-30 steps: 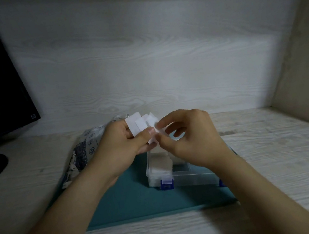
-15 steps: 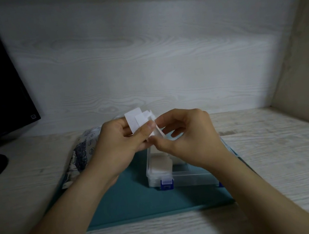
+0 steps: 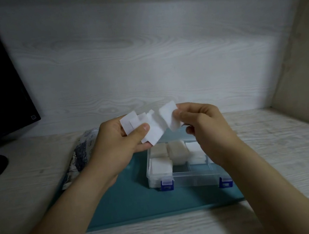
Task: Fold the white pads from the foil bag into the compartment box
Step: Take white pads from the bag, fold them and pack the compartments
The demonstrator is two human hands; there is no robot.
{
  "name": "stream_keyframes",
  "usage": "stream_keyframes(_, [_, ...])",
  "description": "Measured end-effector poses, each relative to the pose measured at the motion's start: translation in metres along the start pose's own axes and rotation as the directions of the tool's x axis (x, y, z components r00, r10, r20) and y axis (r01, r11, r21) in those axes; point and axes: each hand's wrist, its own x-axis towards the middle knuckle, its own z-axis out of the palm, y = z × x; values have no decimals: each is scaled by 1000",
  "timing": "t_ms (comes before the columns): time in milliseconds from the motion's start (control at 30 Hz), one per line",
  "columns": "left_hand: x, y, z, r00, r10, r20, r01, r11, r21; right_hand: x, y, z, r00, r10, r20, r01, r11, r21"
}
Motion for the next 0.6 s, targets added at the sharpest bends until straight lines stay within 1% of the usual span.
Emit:
stream_keyframes(100, [0,1,2,1000,-2,32,1,1000,14,-2,3,3,995,-47,87,50,998,-37])
stream_keyframes(200, [0,2,2,997,15,73,-18,999,40,-2,4,4,990,-87,114,96,993,-75])
stream_keyframes(267, [-1,2,1,995,30,100,-35,998,50,-1,5,4,987,-85,134,94,993,-65])
stream_keyframes(333, [-2,4,1,993,37,115,-44,997,55,-2,5,5,982,-113,150,124,990,-70])
stream_keyframes(400, [-2,4,1,992,37,122,-44,998,54,-2,6,6,978,-148,146,158,986,-60])
stream_keyframes(467, [-2,4,1,991,41,128,-49,997,57,-1,6,5,980,-154,127,162,985,-55])
stream_keyframes(600, [-2,3,3,994,51,101,-56,997,47,1,8,6,980,-179,88,187,977,-100])
